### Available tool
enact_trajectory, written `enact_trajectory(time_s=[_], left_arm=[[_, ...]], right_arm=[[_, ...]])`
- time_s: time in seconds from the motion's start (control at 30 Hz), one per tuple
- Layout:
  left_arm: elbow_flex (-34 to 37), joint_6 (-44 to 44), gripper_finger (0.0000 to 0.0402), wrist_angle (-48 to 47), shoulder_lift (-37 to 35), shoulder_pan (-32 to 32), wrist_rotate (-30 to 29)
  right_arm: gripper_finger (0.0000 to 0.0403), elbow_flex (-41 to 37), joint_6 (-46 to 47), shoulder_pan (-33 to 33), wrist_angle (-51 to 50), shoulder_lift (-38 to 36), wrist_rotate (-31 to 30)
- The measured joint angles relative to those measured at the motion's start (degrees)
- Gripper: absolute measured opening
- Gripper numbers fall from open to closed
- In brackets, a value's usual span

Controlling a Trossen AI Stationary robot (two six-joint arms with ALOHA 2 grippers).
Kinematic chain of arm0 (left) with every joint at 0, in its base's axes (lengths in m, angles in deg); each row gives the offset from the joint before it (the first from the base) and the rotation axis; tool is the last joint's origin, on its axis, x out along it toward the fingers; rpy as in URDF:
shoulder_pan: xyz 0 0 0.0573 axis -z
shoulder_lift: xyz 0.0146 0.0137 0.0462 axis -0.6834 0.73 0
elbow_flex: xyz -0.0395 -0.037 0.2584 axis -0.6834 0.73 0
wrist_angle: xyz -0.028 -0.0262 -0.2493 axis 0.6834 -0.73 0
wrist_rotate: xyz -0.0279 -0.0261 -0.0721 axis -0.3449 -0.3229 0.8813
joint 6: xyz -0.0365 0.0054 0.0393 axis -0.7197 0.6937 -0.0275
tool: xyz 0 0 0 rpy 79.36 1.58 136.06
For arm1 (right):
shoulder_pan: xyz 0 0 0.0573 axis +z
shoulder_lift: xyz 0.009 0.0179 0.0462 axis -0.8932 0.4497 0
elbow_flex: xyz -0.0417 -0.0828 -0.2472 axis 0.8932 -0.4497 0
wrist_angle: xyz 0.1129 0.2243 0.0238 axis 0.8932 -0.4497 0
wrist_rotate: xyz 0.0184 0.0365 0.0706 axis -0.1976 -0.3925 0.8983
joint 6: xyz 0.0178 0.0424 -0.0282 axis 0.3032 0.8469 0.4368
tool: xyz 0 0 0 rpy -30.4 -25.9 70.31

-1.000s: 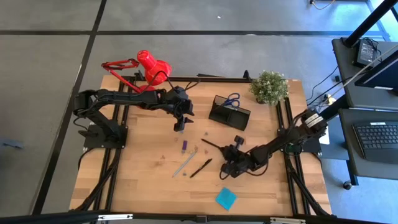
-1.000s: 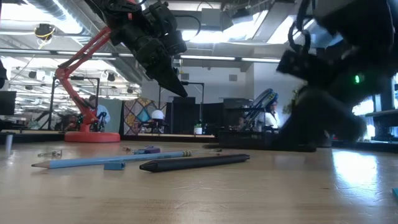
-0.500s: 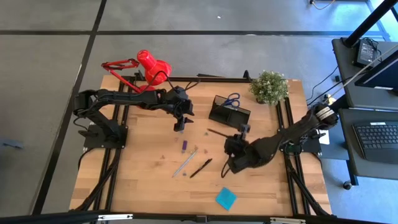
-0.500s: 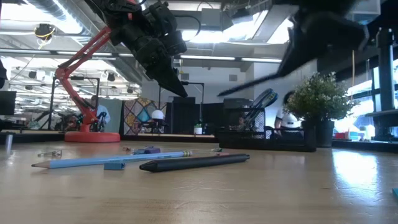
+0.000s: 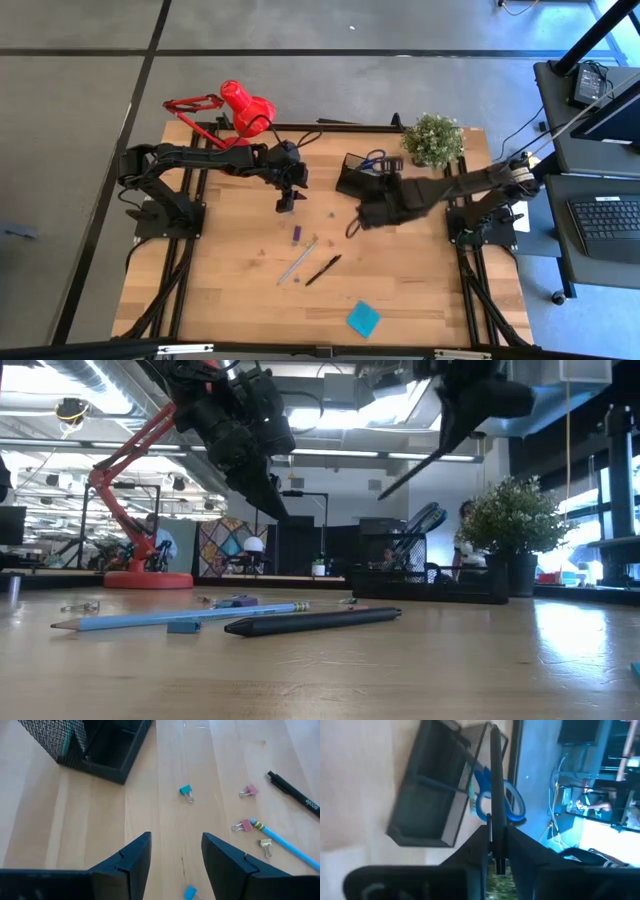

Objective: Pick and place office supplies into organizer
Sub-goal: Put the top black pen into the black desk organizer

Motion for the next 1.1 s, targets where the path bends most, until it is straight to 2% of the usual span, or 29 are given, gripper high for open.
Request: enact_trajectory(time_s=[0.37, 0.57, 0.93, 1.1], left_arm=[[0.00, 0.59, 0.0168, -0.02, 0.00, 0.00, 0.02], [0.00, 0.61, 0.0168, -0.02, 0.00, 0.02, 0.00], [0.00, 0.61, 0.0168, -0.01, 0.00, 0.01, 0.01], [0.00, 0.59, 0.0168, -0.04, 0.00, 0.02, 0.02]], right_arm=[[0.0065, 0.02, -15.61, -12.25, 2.15, -0.02, 3.33], [0.0066, 0.02, -23.52, -16.89, 6.55, -0.02, 9.10], [0.0066, -0.34, -30.77, -21.96, 13.43, 0.95, 16.06], [0.0066, -2.06, -31.16, -23.08, 13.88, 2.97, 16.48]])
